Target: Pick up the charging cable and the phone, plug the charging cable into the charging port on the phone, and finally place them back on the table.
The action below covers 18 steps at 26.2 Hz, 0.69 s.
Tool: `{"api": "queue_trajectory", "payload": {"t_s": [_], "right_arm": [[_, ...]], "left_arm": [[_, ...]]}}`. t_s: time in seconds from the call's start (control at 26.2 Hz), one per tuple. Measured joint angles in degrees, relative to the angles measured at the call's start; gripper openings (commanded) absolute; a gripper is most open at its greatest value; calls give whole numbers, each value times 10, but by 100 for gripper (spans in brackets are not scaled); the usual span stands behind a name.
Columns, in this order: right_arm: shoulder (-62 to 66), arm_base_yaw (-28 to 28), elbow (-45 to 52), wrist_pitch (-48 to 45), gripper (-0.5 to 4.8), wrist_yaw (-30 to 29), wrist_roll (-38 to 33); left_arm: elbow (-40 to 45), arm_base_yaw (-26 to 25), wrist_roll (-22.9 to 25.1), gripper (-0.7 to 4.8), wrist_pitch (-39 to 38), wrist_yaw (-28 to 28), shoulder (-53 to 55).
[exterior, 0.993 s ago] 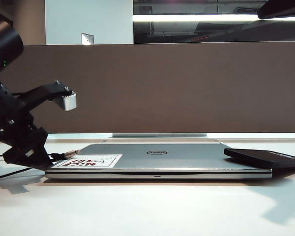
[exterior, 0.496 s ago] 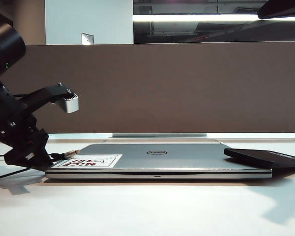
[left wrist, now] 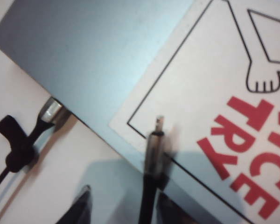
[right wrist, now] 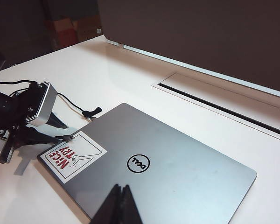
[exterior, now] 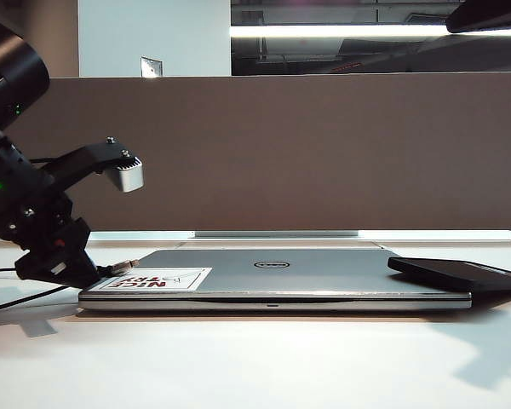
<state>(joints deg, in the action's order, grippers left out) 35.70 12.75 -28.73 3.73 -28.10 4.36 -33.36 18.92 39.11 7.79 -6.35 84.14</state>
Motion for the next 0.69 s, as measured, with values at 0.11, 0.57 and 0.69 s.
{"api": "queue_trajectory", "payload": {"t_s": [0.11,0.57,0.69], "right_arm": [[0,0,0,0,-1,0,0],[0,0,0,-28,-1,0,0],[0,0,0,-28,-1,0,0]], "left_arm": [[0,1,0,175,2,1,0],[0,6,-1,106,2,3,1],[0,7,-1,-12,2,3,1]]}}
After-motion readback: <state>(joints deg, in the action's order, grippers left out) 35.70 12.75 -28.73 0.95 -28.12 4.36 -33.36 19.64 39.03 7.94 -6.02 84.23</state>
